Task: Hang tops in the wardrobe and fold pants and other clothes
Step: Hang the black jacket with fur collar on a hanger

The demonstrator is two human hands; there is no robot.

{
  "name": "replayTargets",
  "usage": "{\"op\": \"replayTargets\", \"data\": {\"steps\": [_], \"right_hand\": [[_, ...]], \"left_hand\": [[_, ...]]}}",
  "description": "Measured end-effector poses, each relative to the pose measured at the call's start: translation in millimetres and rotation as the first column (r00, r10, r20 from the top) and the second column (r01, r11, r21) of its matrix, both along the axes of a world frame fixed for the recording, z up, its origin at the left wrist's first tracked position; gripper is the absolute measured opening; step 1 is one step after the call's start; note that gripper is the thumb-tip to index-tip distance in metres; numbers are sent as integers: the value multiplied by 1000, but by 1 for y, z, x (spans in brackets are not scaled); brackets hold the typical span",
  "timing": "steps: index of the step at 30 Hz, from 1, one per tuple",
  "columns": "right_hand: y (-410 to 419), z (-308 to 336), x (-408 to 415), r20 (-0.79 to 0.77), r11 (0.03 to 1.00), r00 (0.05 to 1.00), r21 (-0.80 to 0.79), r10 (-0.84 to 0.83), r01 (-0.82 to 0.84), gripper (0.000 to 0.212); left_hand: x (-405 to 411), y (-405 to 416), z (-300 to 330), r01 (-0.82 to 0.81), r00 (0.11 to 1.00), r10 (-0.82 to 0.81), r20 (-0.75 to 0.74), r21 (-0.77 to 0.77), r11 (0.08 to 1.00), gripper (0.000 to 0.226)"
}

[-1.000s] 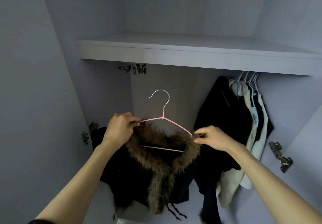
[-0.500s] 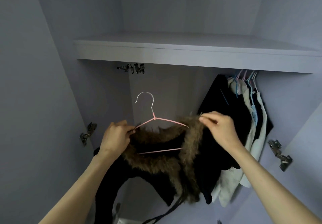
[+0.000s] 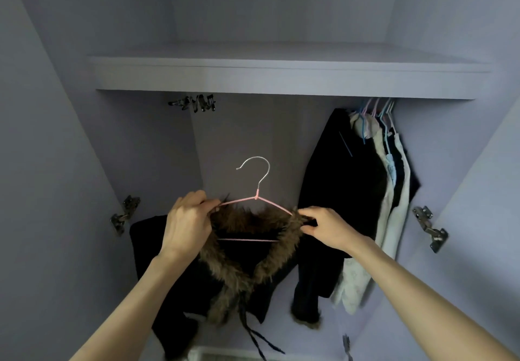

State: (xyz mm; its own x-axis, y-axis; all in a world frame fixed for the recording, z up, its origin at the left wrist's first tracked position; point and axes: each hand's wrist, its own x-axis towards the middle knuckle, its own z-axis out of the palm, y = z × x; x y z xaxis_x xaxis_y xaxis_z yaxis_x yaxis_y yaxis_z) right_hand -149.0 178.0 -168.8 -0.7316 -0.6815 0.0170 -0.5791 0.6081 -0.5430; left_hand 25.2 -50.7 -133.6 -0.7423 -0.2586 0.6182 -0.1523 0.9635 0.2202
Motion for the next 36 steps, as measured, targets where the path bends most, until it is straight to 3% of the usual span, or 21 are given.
{"op": "replayTargets", "data": {"steps": [4, 6, 9, 11, 12, 16, 19, 21, 23, 24, 25, 28, 31, 34, 36], "right_hand": [[-4, -6, 7, -201, 997, 977, -52, -67, 58, 21], [-2, 0, 12, -381, 981, 916, -186, -124, 55, 13], [-3, 10, 17, -759, 934, 613, -344, -219, -93, 3], [-7, 16, 23, -834, 911, 479, -385, -273, -151, 8], [-8, 16, 26, -839, 903, 463, -398, -287, -162, 9], [-3, 1, 40, -836, 908, 534, -316, -129, -276, 23], [1, 13, 39, -741, 881, 633, -432, -224, -194, 34], [-5, 30, 37, -619, 887, 749, -452, -235, -95, 27], [-15, 42, 37, -418, 929, 906, -357, -65, -98, 33], [-21, 46, 41, -299, 933, 954, -339, 16, -122, 24], [-27, 47, 43, -169, 928, 981, -343, 93, -147, 9], [-34, 48, 46, 2, 908, 992, -403, 129, -117, 29], [-37, 47, 43, -21, 906, 999, -420, 47, -52, 26], [-38, 49, 42, -119, 920, 991, -392, -64, 13, 26], [-38, 53, 43, -173, 934, 980, -356, -97, 30, 27]], "left_hand": [[5, -2, -7, -8, 1000, 8, -9, 18, 1000, 25], [6, -5, -12, -11, 1000, 11, 7, 41, 999, 26], [8, -5, -21, -18, 999, 15, 46, 66, 998, 31], [8, -1, -24, -26, 998, 21, 53, 96, 995, 32], [7, 0, -24, -28, 999, 23, 40, 117, 993, 33], [-2, 2, -17, 0, 997, 13, -73, 177, 984, 29], [-4, 11, -12, 52, 992, -34, -118, 157, 986, 27], [-5, 17, -9, 71, 992, -57, -117, 116, 991, 27], [-8, 21, -7, 82, 992, -73, -106, 85, 993, 27], [-9, 23, -7, 89, 992, -81, -99, 77, 993, 27], [-10, 23, -8, 100, 991, -93, -92, 74, 992, 26], [-11, 23, -11, 146, 986, -138, -89, 88, 985, 22], [-12, 17, -20, 66, 997, -63, -35, 111, 992, 36], [-8, 21, -34, -218, 976, 207, 73, 227, 949, 67], [-8, 28, -38, -341, 939, 337, 62, 270, 900, 58]]}}
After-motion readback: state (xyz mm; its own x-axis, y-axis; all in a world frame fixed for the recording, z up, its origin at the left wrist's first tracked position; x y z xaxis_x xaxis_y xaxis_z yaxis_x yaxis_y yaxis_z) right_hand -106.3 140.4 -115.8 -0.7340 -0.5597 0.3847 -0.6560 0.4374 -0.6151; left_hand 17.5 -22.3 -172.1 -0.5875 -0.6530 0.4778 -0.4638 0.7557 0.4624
